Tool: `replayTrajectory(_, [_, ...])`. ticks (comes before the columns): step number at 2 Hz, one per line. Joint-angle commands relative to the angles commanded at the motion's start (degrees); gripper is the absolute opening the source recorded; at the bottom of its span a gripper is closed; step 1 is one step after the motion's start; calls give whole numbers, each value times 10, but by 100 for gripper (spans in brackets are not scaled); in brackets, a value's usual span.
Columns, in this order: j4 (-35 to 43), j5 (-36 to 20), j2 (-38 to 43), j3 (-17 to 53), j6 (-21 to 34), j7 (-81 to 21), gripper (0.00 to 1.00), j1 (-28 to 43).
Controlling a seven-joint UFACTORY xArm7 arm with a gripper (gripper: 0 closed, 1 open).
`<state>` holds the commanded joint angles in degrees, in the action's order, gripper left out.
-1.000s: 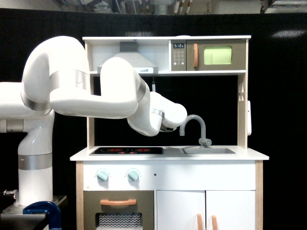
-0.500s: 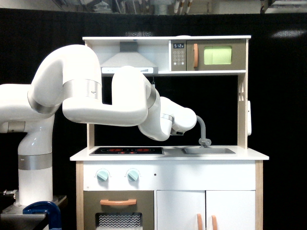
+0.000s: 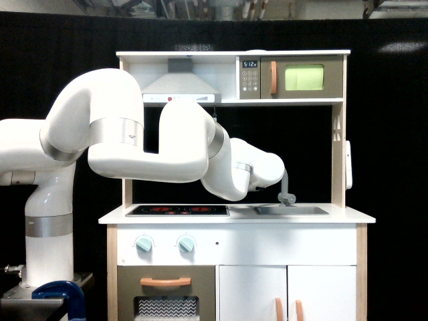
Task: Turn on the faucet
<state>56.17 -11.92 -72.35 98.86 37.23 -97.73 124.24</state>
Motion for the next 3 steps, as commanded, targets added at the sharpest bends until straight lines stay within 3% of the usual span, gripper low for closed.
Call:
replayTrajectory(1, [39, 34, -14, 3, 59, 18, 100, -24])
replayTrajectory(2, [137, 69, -38, 10, 138, 39, 100, -10])
replayTrajectory(3, [202, 92, -62, 17, 166, 48, 100, 23])
